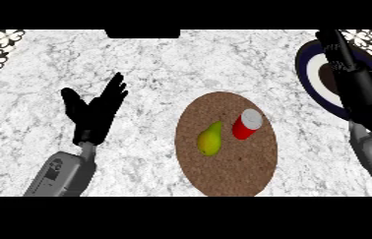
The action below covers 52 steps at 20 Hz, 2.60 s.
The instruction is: Pick the can from the placemat and place it in the plate
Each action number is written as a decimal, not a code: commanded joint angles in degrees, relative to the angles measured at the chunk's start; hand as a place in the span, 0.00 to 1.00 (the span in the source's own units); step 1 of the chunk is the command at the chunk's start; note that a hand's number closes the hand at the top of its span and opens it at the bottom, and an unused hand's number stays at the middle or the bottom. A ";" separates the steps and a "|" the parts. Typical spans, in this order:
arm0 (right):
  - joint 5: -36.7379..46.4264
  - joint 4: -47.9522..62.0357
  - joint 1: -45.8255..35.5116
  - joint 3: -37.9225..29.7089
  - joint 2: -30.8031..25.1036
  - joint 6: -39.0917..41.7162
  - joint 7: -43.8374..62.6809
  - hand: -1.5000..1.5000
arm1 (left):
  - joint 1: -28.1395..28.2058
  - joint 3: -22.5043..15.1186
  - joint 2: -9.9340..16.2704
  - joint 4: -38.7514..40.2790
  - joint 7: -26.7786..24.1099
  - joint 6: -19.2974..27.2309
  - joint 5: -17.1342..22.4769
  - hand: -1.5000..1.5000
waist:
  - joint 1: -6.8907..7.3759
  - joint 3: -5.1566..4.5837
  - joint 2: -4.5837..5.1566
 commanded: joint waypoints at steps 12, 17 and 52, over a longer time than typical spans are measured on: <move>8.62 1.54 4.23 15.82 22.04 -14.08 8.00 0.00 | 12.24 3.55 8.24 3.02 -21.72 -6.66 -5.85 0.50 | 1.95 1.40 0.28; 15.68 -6.78 13.27 19.69 19.61 -15.62 4.96 0.00 | 11.82 6.25 7.75 4.50 -22.66 -7.55 -6.89 0.50 | 0.91 1.43 0.13; 34.91 -15.92 6.26 16.40 9.33 23.62 56.87 0.00 | 15.15 10.06 3.39 -1.25 -18.38 -10.81 -11.91 0.50 | 1.67 1.45 0.20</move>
